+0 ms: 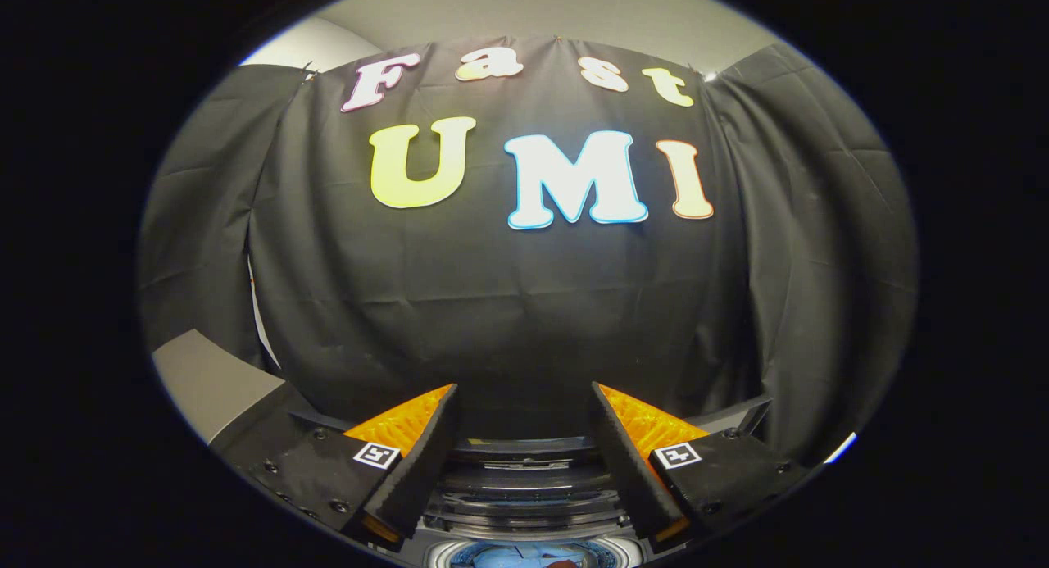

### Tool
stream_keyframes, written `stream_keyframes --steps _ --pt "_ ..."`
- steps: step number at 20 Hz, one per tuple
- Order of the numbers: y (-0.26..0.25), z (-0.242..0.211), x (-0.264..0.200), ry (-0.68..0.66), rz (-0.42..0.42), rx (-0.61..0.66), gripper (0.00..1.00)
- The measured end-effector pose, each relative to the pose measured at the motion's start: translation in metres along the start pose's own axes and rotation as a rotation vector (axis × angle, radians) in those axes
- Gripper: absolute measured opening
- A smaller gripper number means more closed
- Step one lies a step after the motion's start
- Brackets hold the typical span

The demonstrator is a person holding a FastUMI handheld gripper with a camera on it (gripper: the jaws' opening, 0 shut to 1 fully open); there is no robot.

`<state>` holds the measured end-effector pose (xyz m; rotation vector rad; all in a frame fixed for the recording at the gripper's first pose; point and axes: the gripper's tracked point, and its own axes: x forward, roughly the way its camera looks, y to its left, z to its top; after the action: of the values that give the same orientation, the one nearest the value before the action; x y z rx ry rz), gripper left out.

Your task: Put the clothes into the washing machine and then close the washing machine lid.

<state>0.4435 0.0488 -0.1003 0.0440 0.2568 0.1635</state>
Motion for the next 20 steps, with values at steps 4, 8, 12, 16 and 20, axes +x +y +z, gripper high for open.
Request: stream_keyframes --steps 4,8,12,16,20 --pt "0.000 0.000 0.001 -0.013 0.006 0.008 0.97" --pt "-0.001 0.000 -0.003 -0.022 0.008 0.009 0.97" --pt "0.000 -0.005 -0.022 -0.040 0.014 0.011 0.97" --pt "-0.001 -0.009 -0.038 -0.041 0.003 0.008 0.97" --pt "-0.001 -0.015 -0.056 -0.039 -0.010 0.007 0.97"
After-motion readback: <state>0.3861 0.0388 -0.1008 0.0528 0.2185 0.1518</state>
